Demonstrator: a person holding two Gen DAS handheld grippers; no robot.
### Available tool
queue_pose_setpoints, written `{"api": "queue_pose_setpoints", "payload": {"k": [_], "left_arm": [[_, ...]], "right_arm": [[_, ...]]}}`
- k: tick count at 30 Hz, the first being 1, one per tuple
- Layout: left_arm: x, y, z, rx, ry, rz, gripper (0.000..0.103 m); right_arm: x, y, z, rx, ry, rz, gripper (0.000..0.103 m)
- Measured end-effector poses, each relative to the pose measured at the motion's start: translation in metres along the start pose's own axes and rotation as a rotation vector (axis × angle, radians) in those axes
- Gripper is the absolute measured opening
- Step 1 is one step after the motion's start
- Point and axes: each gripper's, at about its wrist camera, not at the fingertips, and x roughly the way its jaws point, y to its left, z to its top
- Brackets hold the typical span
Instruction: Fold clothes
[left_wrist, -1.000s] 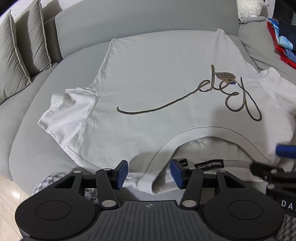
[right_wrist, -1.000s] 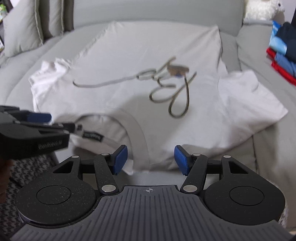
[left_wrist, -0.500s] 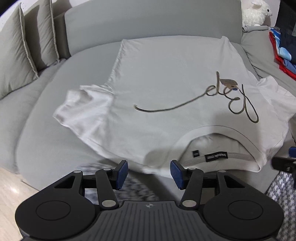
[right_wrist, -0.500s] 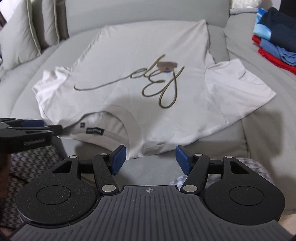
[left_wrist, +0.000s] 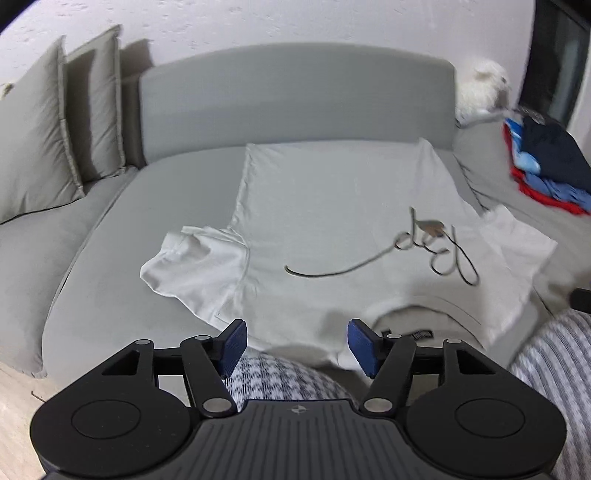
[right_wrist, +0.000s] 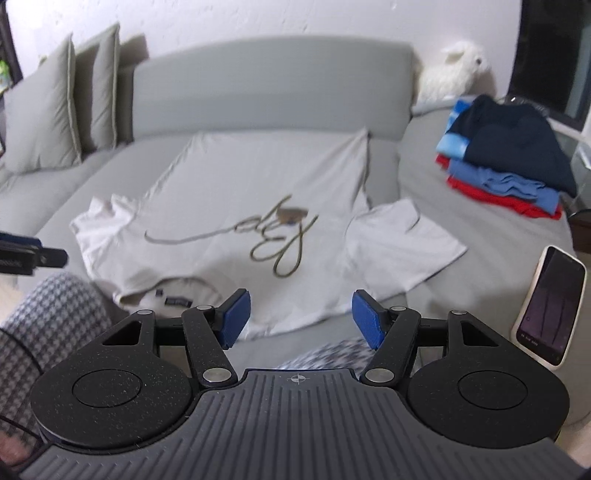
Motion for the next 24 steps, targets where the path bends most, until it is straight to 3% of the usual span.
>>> {"api": "queue_pose_setpoints", "payload": {"k": [5,10,17,24], "left_arm": [[0.015,-0.008,-0.01,-0.003,0.016,0.002,0.061],[0.019,-0.001,-0.012,-0.041,0.028,0.01,0.061],[0.022,-0.004,-0.016,-0.019,0.055,0.017,0.073],[0.02,-0.004,-0.021,-0.018,0.061,0.011,0.077]], "right_arm": [[0.017,0.0,-0.011,-0.005,0.046,-0.01,0.069],[0.03,-0.015,-0.018,0.068,0.096,-0.033,0.069],[0.034,-0.017,-0.026,0.068,0.118,-0.072,0.069],[0.032,-0.014,-0.03,0.051,0.125,-0.078,0.069]]}}
